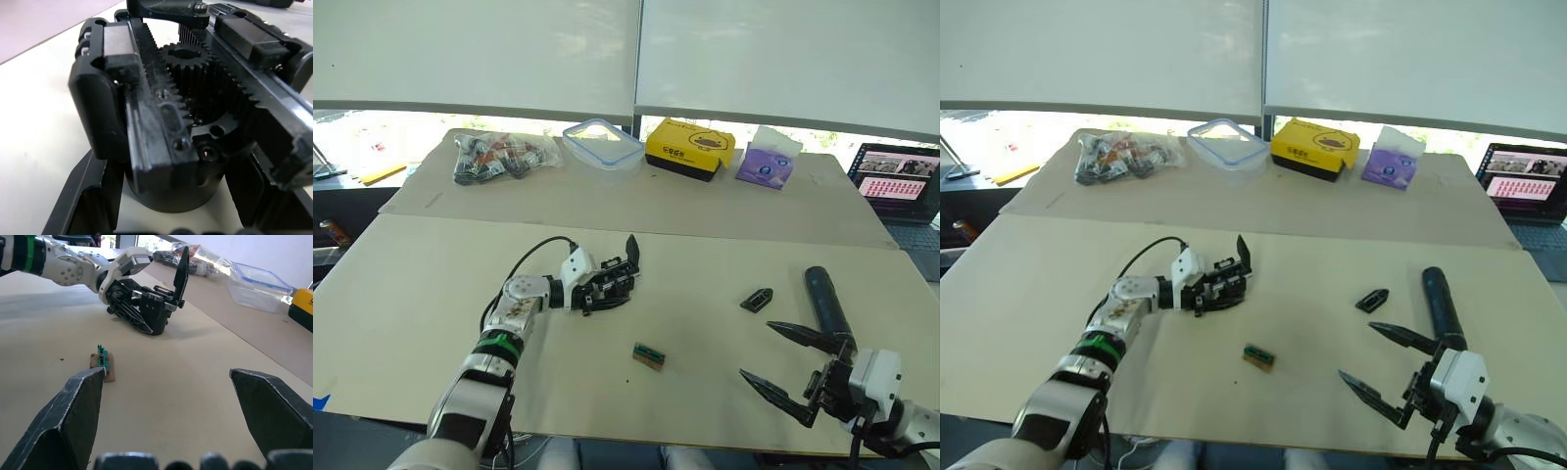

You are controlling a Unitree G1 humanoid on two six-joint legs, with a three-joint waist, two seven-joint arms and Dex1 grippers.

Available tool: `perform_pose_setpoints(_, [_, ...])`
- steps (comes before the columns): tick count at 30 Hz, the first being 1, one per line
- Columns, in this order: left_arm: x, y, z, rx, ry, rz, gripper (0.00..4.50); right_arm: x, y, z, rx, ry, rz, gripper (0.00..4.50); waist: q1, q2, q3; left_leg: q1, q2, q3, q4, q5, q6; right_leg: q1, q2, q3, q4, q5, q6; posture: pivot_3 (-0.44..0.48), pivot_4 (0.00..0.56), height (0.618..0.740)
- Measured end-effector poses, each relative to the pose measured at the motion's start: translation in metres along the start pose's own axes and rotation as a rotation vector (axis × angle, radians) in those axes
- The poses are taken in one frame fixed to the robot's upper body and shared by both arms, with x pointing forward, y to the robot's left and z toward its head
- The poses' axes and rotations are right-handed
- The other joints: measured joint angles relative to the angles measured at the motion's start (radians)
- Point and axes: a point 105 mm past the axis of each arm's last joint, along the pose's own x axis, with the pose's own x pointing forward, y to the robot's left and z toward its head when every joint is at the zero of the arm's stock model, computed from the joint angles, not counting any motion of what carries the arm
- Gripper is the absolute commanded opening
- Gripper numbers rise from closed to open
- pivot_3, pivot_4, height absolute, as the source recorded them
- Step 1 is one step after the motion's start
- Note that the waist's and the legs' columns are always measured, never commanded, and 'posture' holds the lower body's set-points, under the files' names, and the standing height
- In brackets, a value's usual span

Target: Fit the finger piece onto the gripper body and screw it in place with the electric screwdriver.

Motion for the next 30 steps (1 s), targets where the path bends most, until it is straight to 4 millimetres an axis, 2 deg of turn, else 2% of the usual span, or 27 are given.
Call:
perform_pose_setpoints(5, [0.005, -0.018, 0.008, -0.101, -0.049, 0.212, 2.36, 0.001, -0.003, 0.002, -0.014, -0.003, 0.003, 4.50, 0.008, 0.000, 0.001, -0.001, 0.000, 0.000, 0.000, 0.000, 0.000, 0.000, 0.000, 0.000, 0.000, 0.000, 0.000, 0.000, 0.150, 0.740])
perform_pose_setpoints(11, [0.029, -0.041, 0.024, -0.108, -0.069, 0.349, 2.36, 0.004, -0.006, 0.004, -0.029, 0.002, 0.030, 4.50, 0.017, 0.000, 0.001, 0.000, -0.001, 0.000, 0.001, 0.000, 0.000, 0.000, 0.000, 0.000, -0.001, 0.000, 0.000, 0.000, 0.150, 0.740])
perform_pose_setpoints(16, [0.039, -0.059, 0.009, -0.135, -0.009, 0.328, 2.36, 0.005, -0.009, 0.003, -0.020, 0.007, 0.047, 4.50, 0.003, 0.000, 0.001, 0.000, -0.001, -0.001, 0.001, 0.000, 0.000, 0.000, 0.000, 0.000, 0.000, 0.000, 0.000, 0.000, 0.150, 0.740])
perform_pose_setpoints(23, [0.032, -0.054, 0.007, -0.107, 0.034, 0.290, 2.36, 0.005, -0.009, 0.002, -0.011, 0.010, 0.052, 4.50, 0.002, 0.001, 0.001, 0.000, -0.001, -0.001, 0.001, 0.000, 0.000, 0.000, 0.000, 0.000, -0.001, 0.000, 0.000, 0.000, 0.150, 0.740])
perform_pose_setpoints(24, [0.031, -0.054, 0.007, -0.106, 0.037, 0.282, 3.16, 0.004, -0.009, 0.002, -0.009, 0.012, 0.052, 4.50, 0.001, 0.001, 0.001, 0.000, -0.001, -0.001, 0.001, 0.000, 0.000, 0.000, 0.000, 0.000, -0.001, 0.000, 0.000, 0.000, 0.150, 0.740])
perform_pose_setpoints(27, [0.025, -0.051, 0.006, -0.119, 0.038, 0.270, 4.27, 0.004, -0.008, 0.001, -0.004, 0.016, 0.048, 4.50, 0.001, 0.001, 0.001, 0.000, -0.001, -0.001, 0.001, 0.000, 0.000, 0.000, 0.000, 0.000, -0.001, 0.000, 0.000, 0.000, 0.150, 0.740])
perform_pose_setpoints(28, [0.021, -0.049, 0.006, -0.120, 0.038, 0.270, 4.42, 0.003, -0.008, 0.001, -0.002, 0.018, 0.047, 4.50, 0.001, 0.001, 0.001, 0.000, -0.001, -0.001, 0.001, 0.000, 0.000, 0.000, 0.000, 0.000, -0.001, 0.000, 0.000, 0.000, 0.150, 0.740])
perform_pose_setpoints(30, [0.013, -0.046, 0.006, -0.124, 0.035, 0.251, 4.42, 0.003, -0.007, 0.000, 0.002, 0.021, 0.046, 4.50, 0.002, 0.001, 0.001, 0.000, -0.001, -0.001, 0.001, 0.000, 0.000, 0.000, 0.000, 0.000, -0.001, 0.000, 0.000, 0.000, 0.150, 0.740])
